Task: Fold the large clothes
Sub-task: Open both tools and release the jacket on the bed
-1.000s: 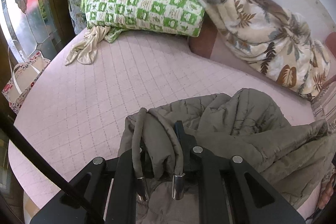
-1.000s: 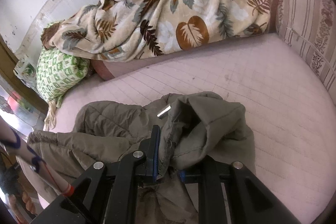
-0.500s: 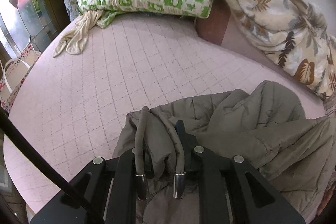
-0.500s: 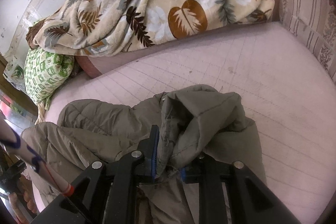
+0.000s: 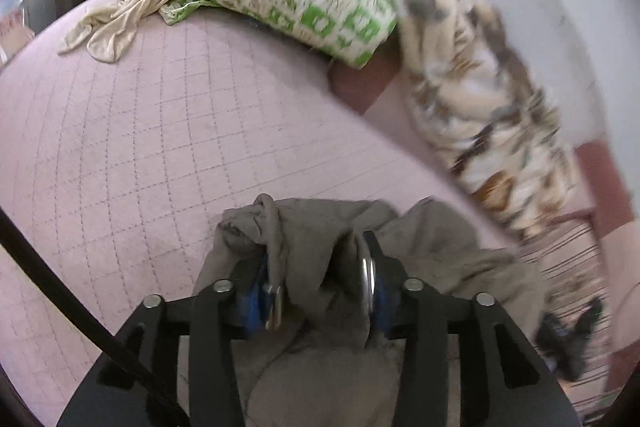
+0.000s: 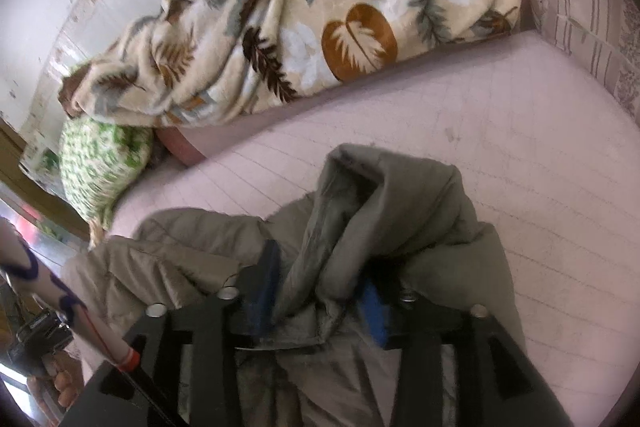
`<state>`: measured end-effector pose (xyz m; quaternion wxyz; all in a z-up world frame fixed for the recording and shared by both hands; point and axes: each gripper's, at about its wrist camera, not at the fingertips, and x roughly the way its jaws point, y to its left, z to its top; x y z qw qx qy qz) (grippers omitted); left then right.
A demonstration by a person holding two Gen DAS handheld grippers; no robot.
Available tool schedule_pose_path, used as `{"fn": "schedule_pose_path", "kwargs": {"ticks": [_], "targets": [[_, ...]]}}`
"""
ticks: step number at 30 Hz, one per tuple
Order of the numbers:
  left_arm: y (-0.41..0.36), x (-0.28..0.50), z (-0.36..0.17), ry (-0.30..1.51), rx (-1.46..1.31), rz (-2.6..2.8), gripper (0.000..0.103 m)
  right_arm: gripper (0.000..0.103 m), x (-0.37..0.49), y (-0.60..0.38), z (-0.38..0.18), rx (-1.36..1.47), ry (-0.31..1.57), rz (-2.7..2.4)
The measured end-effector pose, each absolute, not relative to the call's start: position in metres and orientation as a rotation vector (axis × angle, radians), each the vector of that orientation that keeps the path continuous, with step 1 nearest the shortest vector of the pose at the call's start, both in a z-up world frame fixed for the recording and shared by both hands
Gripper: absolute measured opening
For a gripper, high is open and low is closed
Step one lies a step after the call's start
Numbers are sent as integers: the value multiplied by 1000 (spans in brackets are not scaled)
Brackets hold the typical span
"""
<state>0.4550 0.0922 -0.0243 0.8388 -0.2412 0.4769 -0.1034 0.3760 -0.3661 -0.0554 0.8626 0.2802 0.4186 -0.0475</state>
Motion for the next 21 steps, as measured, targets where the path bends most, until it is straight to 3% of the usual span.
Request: {"fn": "schedule_pose_path", "kwargs": {"ticks": [2, 4, 6, 12, 14, 18, 21], "targets": [[101, 445, -9, 966, -510, -188, 55, 57, 373, -366, -48, 592, 863, -105], [104, 437, 10, 911, -465, -147, 58, 71, 369, -366, -38, 586, 834, -119], [104, 430, 27, 892, -426, -118, 58, 78, 363, -366, -23, 574, 800, -135], [74, 395, 64, 838, -256, -118, 60, 78, 337, -343, 28, 449, 721, -105], [57, 383, 64, 845, -212, -158, 61, 70, 327, -323, 41, 389, 714, -64], [17, 367, 47, 880, -133, -230, 61, 39, 315, -283, 43, 339, 749, 47], [-7, 364, 29, 893, -58, -237, 61, 37, 313, -253, 29, 281, 783, 129]]}}
